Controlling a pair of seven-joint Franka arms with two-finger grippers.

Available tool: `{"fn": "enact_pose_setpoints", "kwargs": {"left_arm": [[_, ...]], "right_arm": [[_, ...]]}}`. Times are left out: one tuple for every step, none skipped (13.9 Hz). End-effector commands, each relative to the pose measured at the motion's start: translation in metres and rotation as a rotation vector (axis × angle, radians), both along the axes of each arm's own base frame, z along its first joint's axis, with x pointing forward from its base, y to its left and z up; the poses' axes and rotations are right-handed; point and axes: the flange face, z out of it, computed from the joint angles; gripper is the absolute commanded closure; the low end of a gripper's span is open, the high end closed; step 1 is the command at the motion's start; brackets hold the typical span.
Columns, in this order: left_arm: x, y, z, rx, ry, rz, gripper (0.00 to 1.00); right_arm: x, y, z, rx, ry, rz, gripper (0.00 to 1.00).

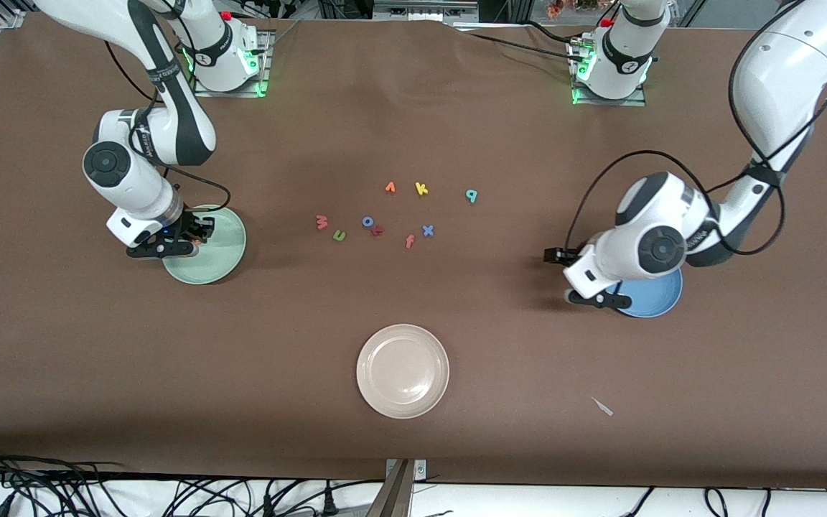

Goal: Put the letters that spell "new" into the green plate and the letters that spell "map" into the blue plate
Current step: 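Drop the yellow letter on the blue plate while the right gripper drops the e, then move the left gripper to the teal b while the right gripper reaches the w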

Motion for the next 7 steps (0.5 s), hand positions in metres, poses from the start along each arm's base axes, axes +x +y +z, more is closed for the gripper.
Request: {"fn": "enact_pose_setpoints", "kwargs": {"left_arm": [[-0.044,-0.040,0.007,0.011,-0.061,0.075,0.00],[-0.057,-0.059,0.003,0.025,-0.076,0.070,0.00],[-0.070,-0.082,0.001,0.051,-0.091,0.064,0.00],[-0.082,-0.102,-0.003,0.076,-0.104,0.065,0.00],[-0.095,-0.123,-0.006,0.098,-0.120,0.062,0.00],[-0.107,-0.141,-0.011,0.108,-0.135,0.061,0.00],[-0.117,-0.156,-0.014,0.109,-0.152,0.068,0.00]], "right_arm": [[-0.008,-0.007,-0.002,-0.002,-0.020,0.017,0.41],[-0.007,-0.008,0.000,0.000,-0.023,0.013,0.37],[-0.007,-0.006,0.001,0.001,-0.024,0.006,0.37],[-0.007,-0.005,0.001,0.003,-0.024,-0.004,0.37],[-0.007,0.000,0.001,0.005,-0.027,-0.011,0.37],[-0.007,0.008,0.001,0.009,-0.029,-0.030,0.36],[-0.008,0.024,0.002,0.018,-0.033,-0.051,0.36]]}}
